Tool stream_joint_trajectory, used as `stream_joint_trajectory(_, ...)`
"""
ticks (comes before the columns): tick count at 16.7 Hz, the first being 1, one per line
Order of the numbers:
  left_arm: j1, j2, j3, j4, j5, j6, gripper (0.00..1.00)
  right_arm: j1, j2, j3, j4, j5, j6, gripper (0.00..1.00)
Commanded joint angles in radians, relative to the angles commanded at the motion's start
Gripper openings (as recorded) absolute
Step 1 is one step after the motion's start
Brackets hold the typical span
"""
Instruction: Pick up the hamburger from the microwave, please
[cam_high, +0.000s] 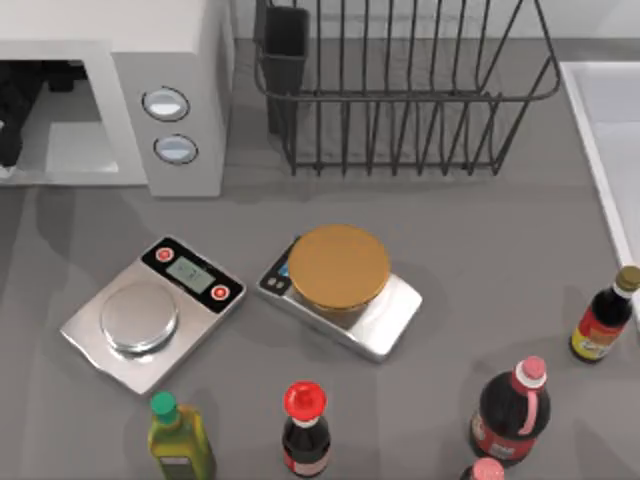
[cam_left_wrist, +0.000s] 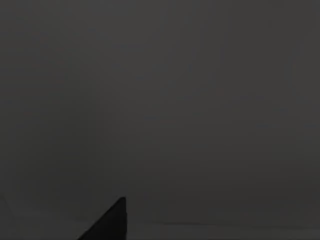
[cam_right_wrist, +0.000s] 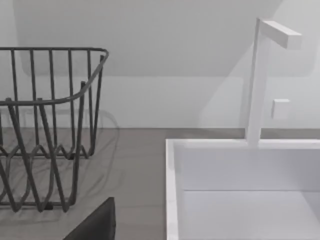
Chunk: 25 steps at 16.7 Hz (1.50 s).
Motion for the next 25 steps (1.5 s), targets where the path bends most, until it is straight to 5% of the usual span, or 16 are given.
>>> stream_joint_trajectory(17,-0.38,-1.013,-0.917,-0.193,-0.369,-0.136,0.0,0.0,0.0,0.0,0.0,0.0,0.0,1.0)
stream_joint_trajectory(25,-0.44,-1.178,-1.064,-0.225,-0.427,-0.157,0.0,0.0,0.0,0.0,0.0,0.0,0.0,1.0)
